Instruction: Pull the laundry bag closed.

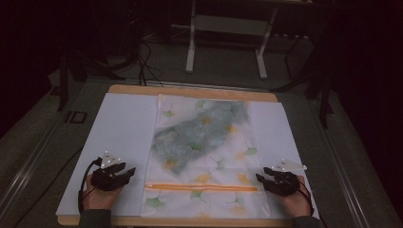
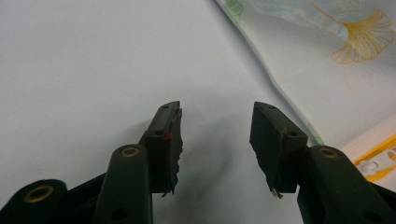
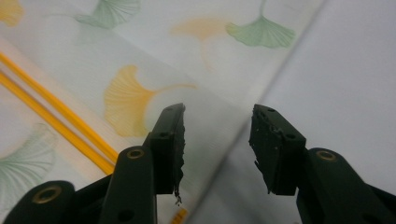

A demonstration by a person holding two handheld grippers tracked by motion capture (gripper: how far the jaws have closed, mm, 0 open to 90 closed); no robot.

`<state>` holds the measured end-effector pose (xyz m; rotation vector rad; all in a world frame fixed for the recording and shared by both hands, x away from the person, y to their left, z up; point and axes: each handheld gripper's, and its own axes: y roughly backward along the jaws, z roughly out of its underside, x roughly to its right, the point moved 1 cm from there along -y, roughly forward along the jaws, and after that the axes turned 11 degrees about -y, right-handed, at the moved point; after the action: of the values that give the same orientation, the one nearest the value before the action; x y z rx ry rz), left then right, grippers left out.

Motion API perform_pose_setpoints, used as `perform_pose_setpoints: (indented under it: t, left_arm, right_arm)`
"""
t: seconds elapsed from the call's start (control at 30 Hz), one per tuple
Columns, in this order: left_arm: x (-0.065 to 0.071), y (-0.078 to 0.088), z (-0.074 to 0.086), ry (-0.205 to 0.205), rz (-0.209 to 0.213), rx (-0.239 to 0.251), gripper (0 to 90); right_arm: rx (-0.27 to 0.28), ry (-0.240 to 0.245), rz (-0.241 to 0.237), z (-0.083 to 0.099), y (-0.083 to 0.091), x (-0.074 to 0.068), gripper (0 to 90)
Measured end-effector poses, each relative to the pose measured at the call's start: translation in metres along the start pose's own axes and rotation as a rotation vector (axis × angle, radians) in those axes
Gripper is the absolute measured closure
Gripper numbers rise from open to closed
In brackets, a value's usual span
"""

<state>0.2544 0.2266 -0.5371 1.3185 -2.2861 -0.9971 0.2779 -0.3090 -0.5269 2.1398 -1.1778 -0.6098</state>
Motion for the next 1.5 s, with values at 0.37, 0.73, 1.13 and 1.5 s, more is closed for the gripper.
perform_pose_setpoints:
  t: [0.37, 0.73, 1.13, 1.5]
  left_arm:
    - [0.001, 0.003, -0.001, -0.009, 0.006, -0.001, 58.8]
    - [0.002, 0.003, 0.0, -0.022, 0.0, -0.002, 58.5]
    - [0.002, 0.003, 0.0, -0.024, 0.01, 0.007, 60.8]
    - [0.004, 0.002, -0.001, -0.039, 0.027, 0.0, 61.9]
  right_arm:
    - [-0.005, 0.043, -0.088, -0.007, -0.007, -0.019, 55.7]
    - [-0.012, 0.104, -0.128, -0.02, -0.013, -0.038, 57.6]
    - [-0.022, 0.17, -0.172, -0.037, -0.025, -0.065, 58.8]
    - [-0.037, 0.226, -0.213, -0.044, -0.038, -0.09, 58.5]
